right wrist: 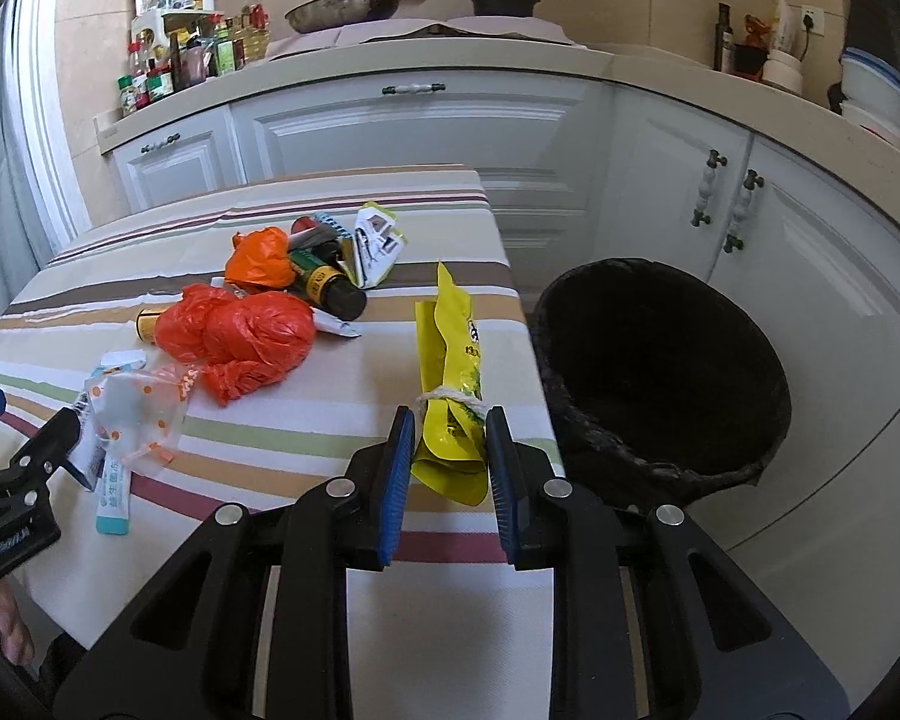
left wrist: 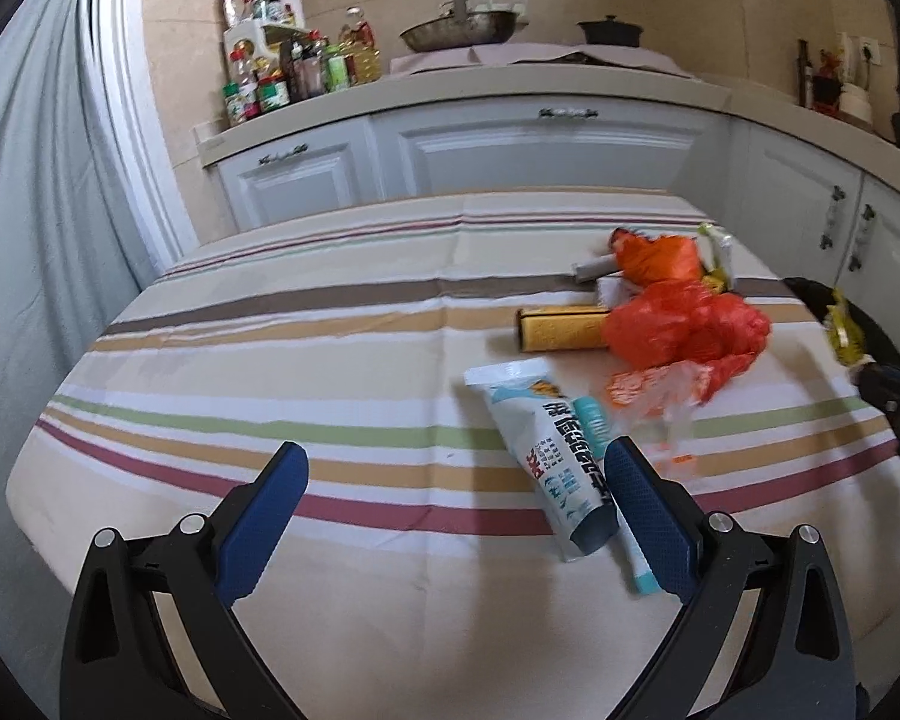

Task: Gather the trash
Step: 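Grasp the white toothpaste tube with the left gripper while the right holds the wrapper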

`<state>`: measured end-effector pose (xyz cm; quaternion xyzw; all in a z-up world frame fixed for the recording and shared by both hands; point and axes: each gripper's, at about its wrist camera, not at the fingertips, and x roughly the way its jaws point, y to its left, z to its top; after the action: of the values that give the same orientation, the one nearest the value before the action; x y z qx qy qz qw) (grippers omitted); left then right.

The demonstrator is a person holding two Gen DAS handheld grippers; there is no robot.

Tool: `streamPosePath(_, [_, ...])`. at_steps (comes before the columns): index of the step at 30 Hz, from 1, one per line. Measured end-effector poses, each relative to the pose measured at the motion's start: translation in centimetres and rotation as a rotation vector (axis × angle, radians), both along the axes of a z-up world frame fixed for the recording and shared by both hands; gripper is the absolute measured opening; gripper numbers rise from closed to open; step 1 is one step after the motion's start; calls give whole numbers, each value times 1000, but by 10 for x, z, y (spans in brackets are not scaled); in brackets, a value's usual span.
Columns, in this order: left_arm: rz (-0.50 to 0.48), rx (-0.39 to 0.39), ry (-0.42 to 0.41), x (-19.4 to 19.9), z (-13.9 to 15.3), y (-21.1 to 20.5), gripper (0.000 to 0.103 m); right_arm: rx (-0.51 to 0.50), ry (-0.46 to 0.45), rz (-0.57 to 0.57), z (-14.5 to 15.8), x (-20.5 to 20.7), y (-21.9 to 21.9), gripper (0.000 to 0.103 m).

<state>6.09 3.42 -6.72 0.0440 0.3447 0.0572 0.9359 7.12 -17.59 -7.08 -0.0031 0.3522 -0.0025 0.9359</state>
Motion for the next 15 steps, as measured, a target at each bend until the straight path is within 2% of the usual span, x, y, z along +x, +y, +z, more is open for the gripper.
streamPosePath(4, [21, 2, -1, 1, 0, 6, 96, 5, 1, -2, -2, -1, -1, 24])
streamPosePath(8, [-16, -2, 0, 0, -2, 1, 95, 1, 2, 2, -3, 1, 2, 24])
streamPosePath(10, [-37, 3, 3, 1, -5, -1, 77, -2, 3, 5, -4, 1, 2, 24])
streamPosePath(11, [-52, -4, 15, 2, -7, -1, 58, -3, 3, 6, -4, 0, 2, 24])
streamPosePath(13, [-77, -40, 46, 5, -11, 1, 53, -4, 3, 8, -4, 1, 3, 24])
streamPosePath(15, [-87, -67, 54, 6, -13, 4, 37, -6, 1, 9, -4, 1, 4, 24])
